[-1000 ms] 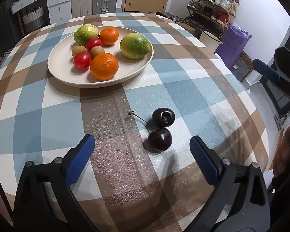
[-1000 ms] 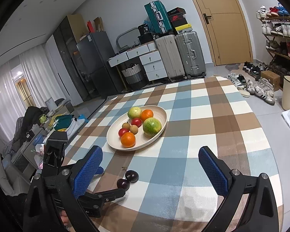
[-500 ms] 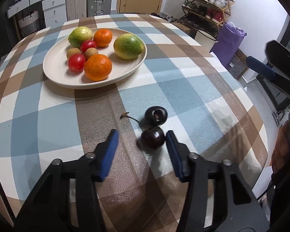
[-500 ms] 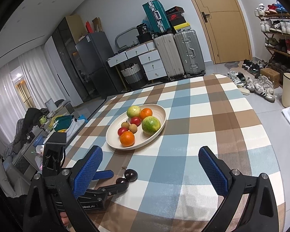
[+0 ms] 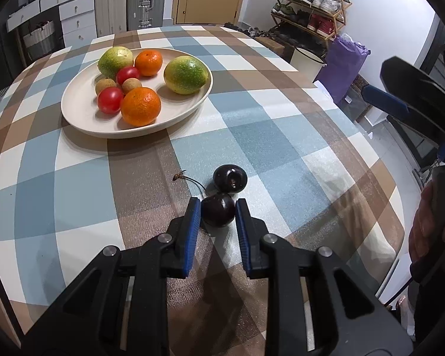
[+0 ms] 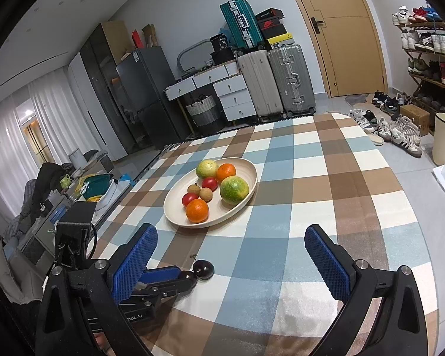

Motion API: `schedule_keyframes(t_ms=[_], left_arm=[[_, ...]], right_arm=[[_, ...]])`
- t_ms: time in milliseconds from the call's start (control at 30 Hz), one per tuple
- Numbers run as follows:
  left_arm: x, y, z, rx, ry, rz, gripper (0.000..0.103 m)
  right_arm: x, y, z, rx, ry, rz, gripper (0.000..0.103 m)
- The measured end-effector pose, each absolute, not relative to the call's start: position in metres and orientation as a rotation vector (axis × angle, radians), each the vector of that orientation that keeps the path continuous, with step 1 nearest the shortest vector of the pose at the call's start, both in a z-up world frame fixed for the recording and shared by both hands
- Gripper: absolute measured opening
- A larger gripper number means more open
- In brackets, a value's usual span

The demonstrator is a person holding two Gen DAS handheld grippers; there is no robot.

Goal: Organize fruits
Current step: 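Grasp one dark cherry with the left gripper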

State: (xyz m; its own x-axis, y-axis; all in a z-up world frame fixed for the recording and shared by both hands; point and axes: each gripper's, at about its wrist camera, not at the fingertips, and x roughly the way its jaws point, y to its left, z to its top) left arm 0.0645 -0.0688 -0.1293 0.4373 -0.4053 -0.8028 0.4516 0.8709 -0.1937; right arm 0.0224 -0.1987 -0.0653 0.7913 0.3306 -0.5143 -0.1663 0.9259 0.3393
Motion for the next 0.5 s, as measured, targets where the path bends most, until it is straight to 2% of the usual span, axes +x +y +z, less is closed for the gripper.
schedule_keyframes(t_ms=[500], left_arm=[[0.066,-0.040,-0.119,-0.006,0.947,-0.500,0.021]], right_arm=[[0.027,-0.190,-0.072,0.280,0.640,0.278,0.101]])
